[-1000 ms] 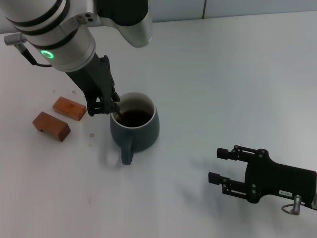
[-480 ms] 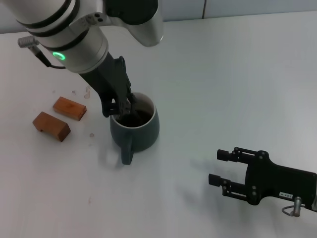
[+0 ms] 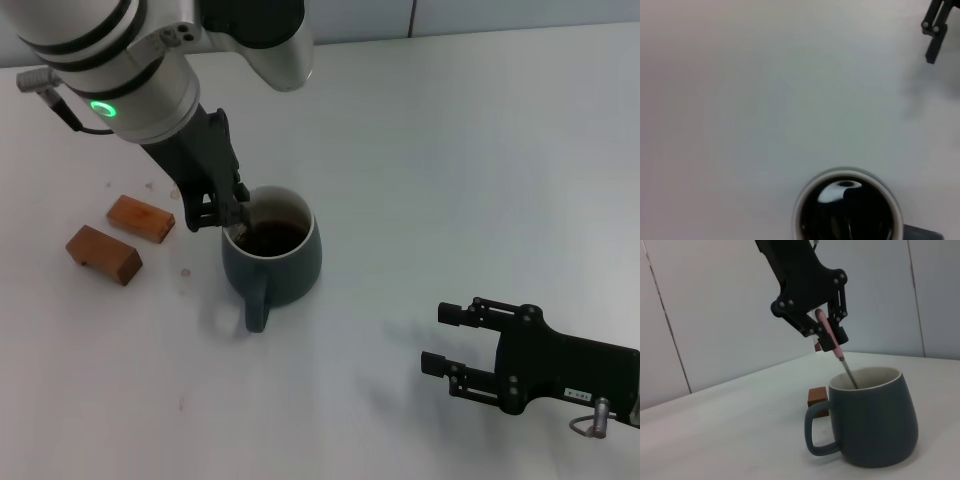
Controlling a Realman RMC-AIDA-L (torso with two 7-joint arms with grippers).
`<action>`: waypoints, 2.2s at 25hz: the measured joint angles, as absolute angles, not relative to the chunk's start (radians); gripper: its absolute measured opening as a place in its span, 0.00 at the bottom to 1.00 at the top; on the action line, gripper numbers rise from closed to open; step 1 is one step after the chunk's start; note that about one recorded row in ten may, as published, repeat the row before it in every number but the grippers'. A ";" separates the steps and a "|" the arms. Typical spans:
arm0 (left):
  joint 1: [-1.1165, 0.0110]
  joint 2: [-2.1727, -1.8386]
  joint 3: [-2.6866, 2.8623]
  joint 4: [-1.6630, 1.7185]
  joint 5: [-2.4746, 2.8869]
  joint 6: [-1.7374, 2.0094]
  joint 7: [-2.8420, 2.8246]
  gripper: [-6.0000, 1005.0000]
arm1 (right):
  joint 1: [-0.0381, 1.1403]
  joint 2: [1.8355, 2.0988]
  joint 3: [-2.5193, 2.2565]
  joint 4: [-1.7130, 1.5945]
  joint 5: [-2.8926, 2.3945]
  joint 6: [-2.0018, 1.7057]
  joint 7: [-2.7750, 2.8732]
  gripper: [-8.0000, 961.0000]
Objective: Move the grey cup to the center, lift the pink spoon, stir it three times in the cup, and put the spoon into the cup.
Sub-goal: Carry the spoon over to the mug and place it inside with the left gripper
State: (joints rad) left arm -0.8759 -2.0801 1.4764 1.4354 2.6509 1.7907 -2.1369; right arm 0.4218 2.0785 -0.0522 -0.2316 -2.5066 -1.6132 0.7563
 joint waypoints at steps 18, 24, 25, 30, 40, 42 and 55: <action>-0.865 -2.080 1.497 1.420 2.584 1.746 -2.124 0.14 | 0.422 2.078 -0.052 -0.229 -2.506 -1.614 0.758 0.69; -0.865 -2.080 1.500 1.415 2.642 1.738 -2.152 0.15 | 0.421 2.077 -0.052 -0.218 -2.506 -1.613 0.759 0.69; -0.866 -2.080 1.498 1.417 2.646 1.746 -2.154 0.15 | 0.421 2.077 -0.052 -0.218 -2.506 -1.612 0.759 0.69; -0.872 -2.080 1.487 1.423 2.642 1.796 -2.153 0.15 | 0.420 2.077 -0.052 -0.218 -2.507 -1.611 0.759 0.69; -0.867 -2.080 1.490 1.429 2.566 1.781 -2.135 0.16 | 0.420 2.077 -0.052 -0.218 -2.508 -1.609 0.759 0.69; -0.866 -2.080 1.494 1.425 2.569 1.759 -2.137 0.17 | 0.420 2.077 -0.052 -0.218 -2.508 -1.609 0.759 0.69; -0.862 -2.079 1.485 1.433 2.657 1.756 -2.156 0.18 | 0.420 2.077 -0.052 -0.218 -2.508 -1.609 0.760 0.69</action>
